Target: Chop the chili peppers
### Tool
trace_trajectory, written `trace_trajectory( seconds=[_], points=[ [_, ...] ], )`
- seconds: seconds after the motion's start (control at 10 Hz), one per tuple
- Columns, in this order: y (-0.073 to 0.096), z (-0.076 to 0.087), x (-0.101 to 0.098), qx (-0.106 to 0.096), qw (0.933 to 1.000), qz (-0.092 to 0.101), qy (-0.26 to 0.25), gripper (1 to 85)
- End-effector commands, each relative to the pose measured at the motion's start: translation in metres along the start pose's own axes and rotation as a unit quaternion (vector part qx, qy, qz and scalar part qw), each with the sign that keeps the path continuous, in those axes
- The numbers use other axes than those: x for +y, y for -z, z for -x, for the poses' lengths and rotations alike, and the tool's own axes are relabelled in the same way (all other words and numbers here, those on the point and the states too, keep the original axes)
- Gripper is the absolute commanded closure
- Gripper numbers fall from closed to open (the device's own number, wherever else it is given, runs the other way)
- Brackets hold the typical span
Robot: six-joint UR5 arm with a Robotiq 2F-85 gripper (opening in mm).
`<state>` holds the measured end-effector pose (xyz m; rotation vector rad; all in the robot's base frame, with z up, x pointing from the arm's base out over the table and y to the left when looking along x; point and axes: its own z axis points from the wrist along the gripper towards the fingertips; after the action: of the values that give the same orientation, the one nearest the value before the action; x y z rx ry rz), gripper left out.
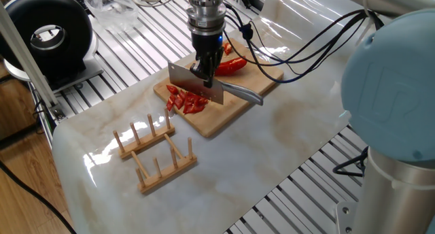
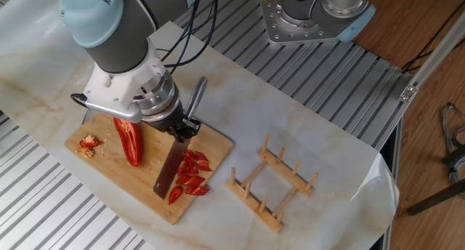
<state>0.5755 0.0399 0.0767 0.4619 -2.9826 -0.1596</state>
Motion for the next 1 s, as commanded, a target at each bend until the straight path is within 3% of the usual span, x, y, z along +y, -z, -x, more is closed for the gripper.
trace_trajectory(
  seconds=[0.0, 0.2, 0.3, 0.4, 0.5, 0.6, 0.7, 0.9],
  points=[
    [0.013, 0.011, -0.001, -0.012, 0.9996, -0.022, -0.015, 84.3],
    [0.019, 0.013, 0.002, -0.011, 0.999, -0.036, -0.023, 84.3],
    [0.021, 0.015, 0.021, -0.013, 0.9984, -0.014, -0.054, 84.3],
    [0.022, 0.017, 0.029, -0.014, 0.9979, -0.009, -0.062, 84.3],
    [0.023, 0.018, 0.026, -0.015, 0.9979, -0.023, -0.059, 84.3],
    [0.023, 0.019, 0.033, -0.017, 0.9973, -0.017, -0.069, 84.3],
    [0.023, 0.024, 0.051, -0.023, 0.9951, 0.021, -0.094, 84.3],
    [0.024, 0.029, 0.064, -0.026, 0.9909, 0.047, -0.124, 84.3]
  ],
)
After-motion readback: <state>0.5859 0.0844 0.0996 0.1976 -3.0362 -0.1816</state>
